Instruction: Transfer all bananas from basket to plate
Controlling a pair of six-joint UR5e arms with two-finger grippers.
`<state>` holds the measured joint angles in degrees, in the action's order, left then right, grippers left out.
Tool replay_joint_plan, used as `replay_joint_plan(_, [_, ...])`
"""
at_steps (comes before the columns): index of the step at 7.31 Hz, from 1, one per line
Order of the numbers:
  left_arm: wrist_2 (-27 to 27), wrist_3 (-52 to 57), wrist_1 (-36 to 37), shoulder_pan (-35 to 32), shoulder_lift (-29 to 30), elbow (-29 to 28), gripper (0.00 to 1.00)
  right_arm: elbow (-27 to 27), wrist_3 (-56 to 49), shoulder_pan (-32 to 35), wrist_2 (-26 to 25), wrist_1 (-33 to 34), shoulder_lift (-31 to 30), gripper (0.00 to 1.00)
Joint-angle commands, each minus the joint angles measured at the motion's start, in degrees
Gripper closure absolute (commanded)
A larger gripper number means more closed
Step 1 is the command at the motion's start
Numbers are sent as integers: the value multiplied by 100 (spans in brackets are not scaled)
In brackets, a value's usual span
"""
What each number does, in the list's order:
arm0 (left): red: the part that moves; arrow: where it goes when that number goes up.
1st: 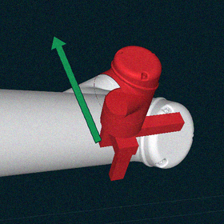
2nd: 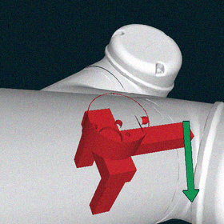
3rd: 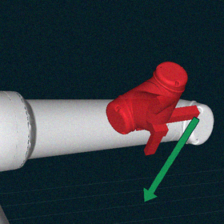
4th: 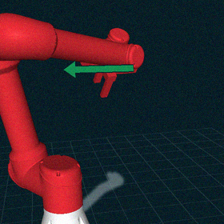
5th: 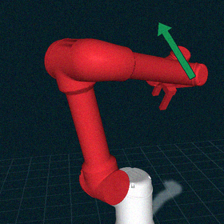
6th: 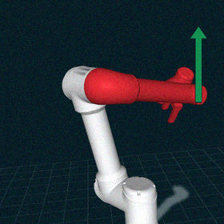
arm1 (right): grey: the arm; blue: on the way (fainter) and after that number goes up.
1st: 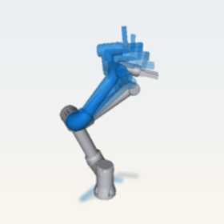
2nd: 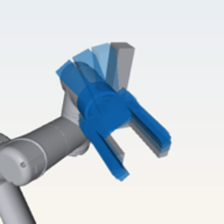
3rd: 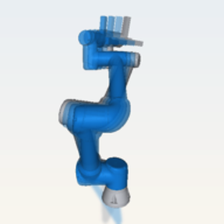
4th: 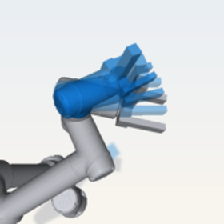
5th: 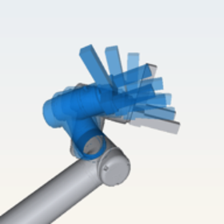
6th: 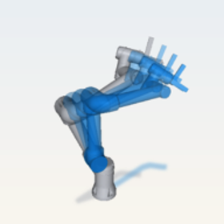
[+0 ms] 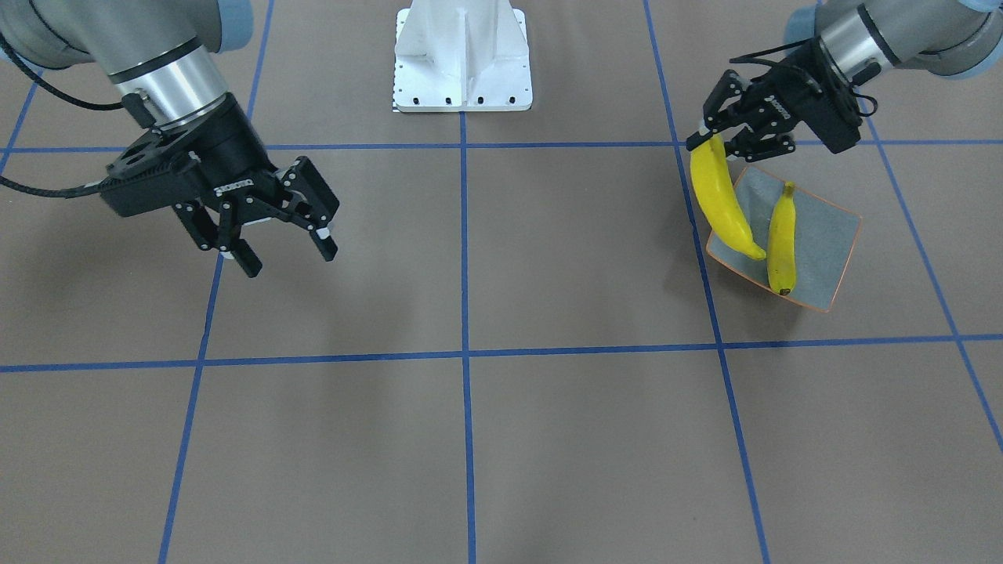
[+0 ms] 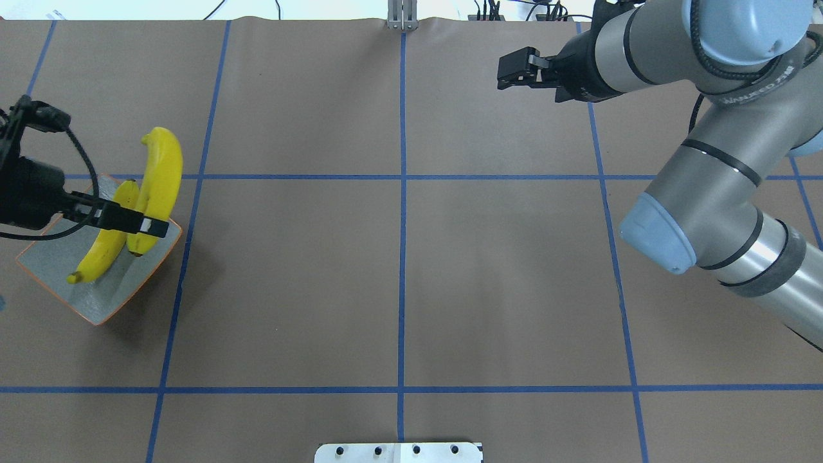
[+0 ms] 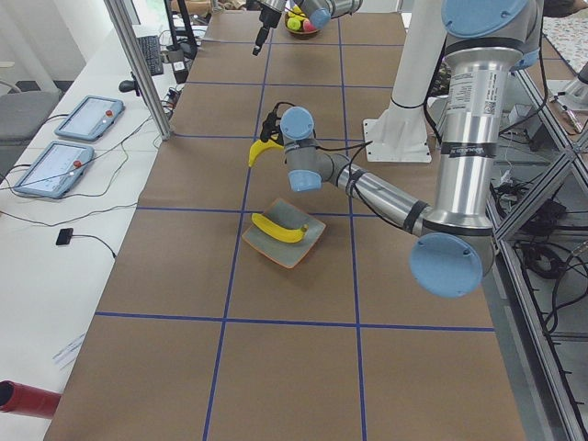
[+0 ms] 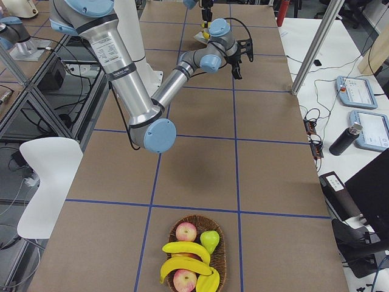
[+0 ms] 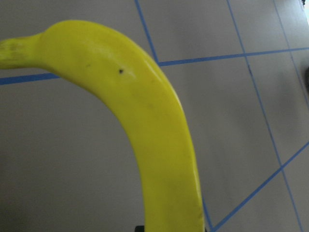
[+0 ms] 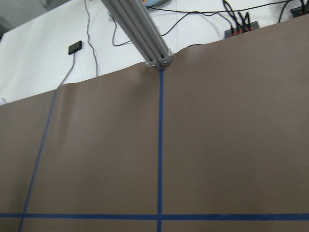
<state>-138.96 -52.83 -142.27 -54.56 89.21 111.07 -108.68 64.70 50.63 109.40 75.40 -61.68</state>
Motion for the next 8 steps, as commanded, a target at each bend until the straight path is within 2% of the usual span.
replay_joint_plan(1, [314,1218,33,-195,-692,-59,100,100,-1304,471,378,439,-386,0])
replay_joint_plan(2, [752,1736,68,-152,-1017,-85,100,171,-1832,709,581,431,-588,0])
replay_joint_plan(4, [1150,2729,121,-274,-1055,-636,100,338,-2913,1209,1047,423,-932,0])
replay_joint_plan(6, [1319,3443,234,-431,-1003,-1121,100,636,-3882,1684,1556,423,-1091,0])
replay_joint_plan(8, [1537,3666,437,-538,-1002,-1149,100,751,-4148,1862,1637,405,-1188,0])
